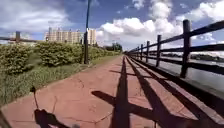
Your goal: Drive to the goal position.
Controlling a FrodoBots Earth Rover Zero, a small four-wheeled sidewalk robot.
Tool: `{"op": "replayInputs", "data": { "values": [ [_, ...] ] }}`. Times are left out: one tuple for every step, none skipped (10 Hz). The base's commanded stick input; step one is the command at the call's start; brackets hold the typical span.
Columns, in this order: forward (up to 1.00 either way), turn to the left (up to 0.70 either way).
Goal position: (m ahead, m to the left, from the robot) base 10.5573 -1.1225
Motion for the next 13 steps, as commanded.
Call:
{"op": "replayInputs", "data": {
  "values": [
    [0.85,0.0],
    [0.85,0.0],
    [0.85,-0.34],
    [0.85,-0.34],
    [0.85,-0.17],
    [0.85,-0.04],
    [0.85,0.0],
    [0.85,0.0],
    [0.85,0.0],
    [0.85,0.0],
    [0.85,0.0],
    [0.85,0.0],
    [0.85,0.0]
  ]
}}
